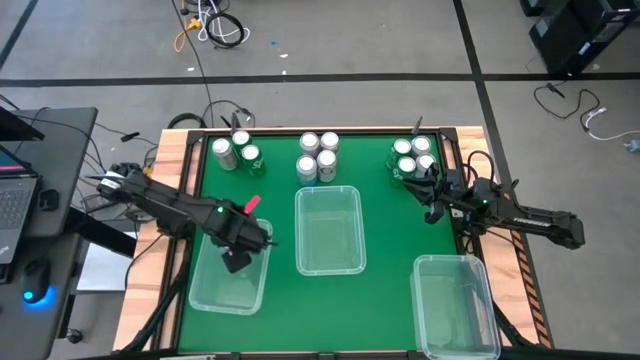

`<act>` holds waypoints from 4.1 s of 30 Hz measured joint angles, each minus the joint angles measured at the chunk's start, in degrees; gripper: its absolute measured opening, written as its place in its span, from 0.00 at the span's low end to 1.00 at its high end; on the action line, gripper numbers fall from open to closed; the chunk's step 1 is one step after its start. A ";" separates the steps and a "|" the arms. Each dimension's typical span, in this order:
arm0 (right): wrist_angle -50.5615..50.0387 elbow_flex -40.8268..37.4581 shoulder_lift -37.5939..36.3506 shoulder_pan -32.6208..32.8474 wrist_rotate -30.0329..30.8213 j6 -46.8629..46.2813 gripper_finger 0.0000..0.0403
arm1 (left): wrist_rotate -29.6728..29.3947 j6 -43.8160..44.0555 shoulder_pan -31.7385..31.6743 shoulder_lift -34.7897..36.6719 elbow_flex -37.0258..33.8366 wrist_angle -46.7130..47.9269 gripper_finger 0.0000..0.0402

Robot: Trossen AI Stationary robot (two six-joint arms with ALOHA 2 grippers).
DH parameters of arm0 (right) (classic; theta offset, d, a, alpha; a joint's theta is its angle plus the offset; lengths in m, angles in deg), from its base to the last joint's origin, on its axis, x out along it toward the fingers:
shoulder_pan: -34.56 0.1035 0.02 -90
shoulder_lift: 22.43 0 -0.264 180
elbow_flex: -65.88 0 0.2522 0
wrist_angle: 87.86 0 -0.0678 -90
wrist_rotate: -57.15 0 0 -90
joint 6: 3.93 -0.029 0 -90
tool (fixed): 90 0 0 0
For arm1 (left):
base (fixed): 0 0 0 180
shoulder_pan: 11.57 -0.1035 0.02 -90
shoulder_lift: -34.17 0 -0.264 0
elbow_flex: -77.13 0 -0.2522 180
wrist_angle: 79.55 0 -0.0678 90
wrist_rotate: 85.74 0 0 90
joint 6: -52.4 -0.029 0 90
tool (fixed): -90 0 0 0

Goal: Sort soda cans
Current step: Put the silver soda can into the bottom left transparent bin

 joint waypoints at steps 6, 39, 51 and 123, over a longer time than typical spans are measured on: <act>-0.02 -0.02 0.00 0.00 -0.59 -0.29 0.14 | 1.53 -2.01 0.40 0.02 -6.10 -8.24 0.73; -0.02 0.00 0.02 0.00 -0.69 -0.51 0.15 | -1.65 -3.39 0.35 0.02 -10.06 -12.04 0.79; 0.09 -0.01 0.00 0.00 -0.68 -0.53 0.16 | -1.54 -1.92 0.35 0.00 -10.03 -6.24 0.83; 0.09 0.00 0.00 0.00 -2.70 1.51 0.15 | -2.64 -0.04 6.04 4.84 -13.92 -15.34 0.00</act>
